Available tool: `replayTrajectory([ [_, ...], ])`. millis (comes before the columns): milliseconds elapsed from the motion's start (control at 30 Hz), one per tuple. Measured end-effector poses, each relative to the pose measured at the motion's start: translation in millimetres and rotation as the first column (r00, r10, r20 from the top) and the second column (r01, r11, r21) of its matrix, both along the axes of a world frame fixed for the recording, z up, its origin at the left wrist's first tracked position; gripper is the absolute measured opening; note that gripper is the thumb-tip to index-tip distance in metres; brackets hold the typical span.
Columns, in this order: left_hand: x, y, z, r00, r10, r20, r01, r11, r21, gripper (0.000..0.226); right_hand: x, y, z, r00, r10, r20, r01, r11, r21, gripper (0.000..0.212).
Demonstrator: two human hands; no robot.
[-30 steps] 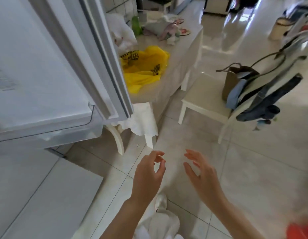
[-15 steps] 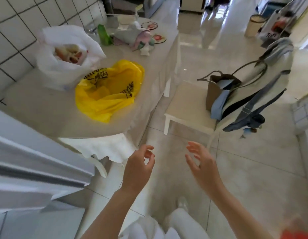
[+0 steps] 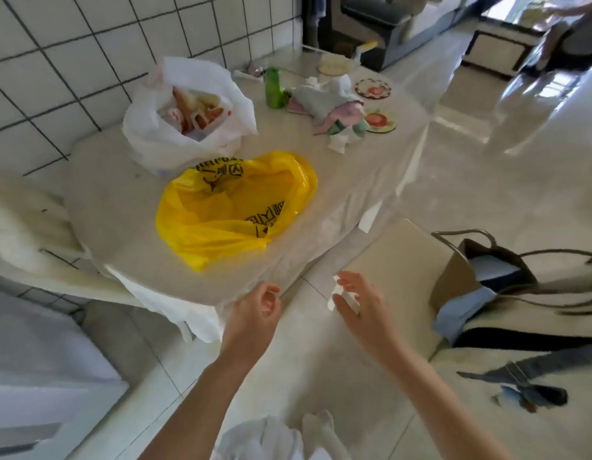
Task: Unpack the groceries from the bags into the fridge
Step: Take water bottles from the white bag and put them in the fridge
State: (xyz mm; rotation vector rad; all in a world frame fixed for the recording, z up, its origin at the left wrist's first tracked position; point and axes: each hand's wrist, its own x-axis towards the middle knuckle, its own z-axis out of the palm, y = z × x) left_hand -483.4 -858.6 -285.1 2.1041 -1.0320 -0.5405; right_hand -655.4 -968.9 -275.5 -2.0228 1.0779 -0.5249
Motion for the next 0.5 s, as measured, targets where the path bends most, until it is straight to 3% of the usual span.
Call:
replayTrajectory([
  [233,52.5,-64.9,9.8,0.982,0.164,0.092,-0.16,0.986,-0.048,0.011,56.9,-102.3,13.8,0.977,0.213,-0.031,-0.215,0.97,-0.111,0.035],
  [500,158.3,-138.6,24.8,0.942,0.294,0.161,-0.279,0.954,-0.108,0.019,168.3,-199.2,28.1,0.939,0.344,-0.025,-0.342,0.917,-0.207,0.033],
])
